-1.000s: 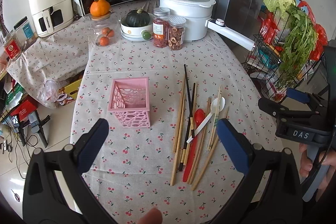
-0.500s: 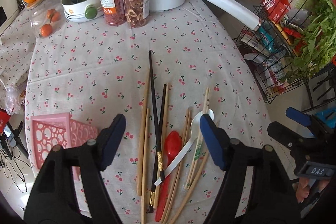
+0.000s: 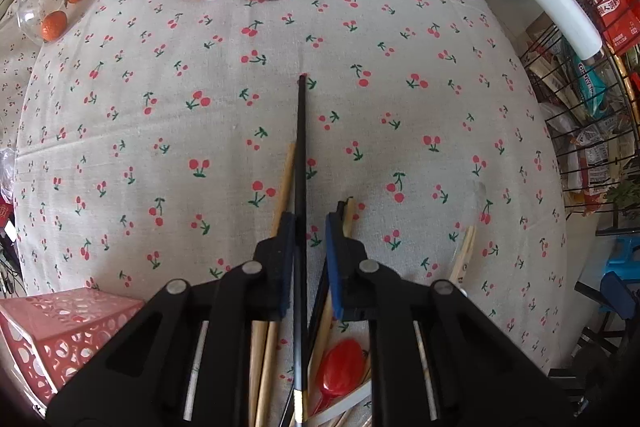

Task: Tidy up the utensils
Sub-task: 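Lower the left gripper onto a black chopstick and close on it, then lift the black chopstick with the left gripper while the right gripper grasps the paper-wrapped chopsticks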

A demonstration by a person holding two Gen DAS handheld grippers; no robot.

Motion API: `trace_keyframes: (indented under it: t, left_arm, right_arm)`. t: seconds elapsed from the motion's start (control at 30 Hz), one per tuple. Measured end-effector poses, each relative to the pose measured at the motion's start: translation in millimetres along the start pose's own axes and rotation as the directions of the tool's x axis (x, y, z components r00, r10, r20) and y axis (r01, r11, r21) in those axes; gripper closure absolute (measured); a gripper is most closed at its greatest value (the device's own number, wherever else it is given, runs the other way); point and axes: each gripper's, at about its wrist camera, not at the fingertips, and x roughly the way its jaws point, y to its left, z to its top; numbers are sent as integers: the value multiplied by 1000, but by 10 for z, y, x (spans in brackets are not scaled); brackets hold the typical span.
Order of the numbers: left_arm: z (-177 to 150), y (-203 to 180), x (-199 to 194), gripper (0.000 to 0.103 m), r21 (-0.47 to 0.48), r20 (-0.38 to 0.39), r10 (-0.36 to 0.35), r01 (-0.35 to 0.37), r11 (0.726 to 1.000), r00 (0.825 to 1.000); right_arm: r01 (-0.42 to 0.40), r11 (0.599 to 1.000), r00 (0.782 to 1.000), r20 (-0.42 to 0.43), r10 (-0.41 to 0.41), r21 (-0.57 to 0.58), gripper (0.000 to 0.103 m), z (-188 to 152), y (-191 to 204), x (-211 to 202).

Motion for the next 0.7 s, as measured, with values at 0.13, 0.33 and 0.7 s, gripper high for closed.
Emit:
trace_keyframes:
  t: [0.13, 0.33, 0.7]
  left_arm:
    - [34, -62, 88, 95, -5, -13, 11, -12, 1000, 1000]
    - [-198, 15, -220, 96, 30, 76, -23, 21, 999, 997]
    - [-947, 425, -1242, 96, 105, 301, -141, 114, 988, 943]
  right_arm:
    - [1, 1000, 1000, -4, -1, 3, 7, 6, 0, 10]
    - [-46, 999, 998, -30, 46, 19, 7, 35, 72, 113]
    - [-56, 998, 996, -73, 57, 10, 15, 76, 376, 455]
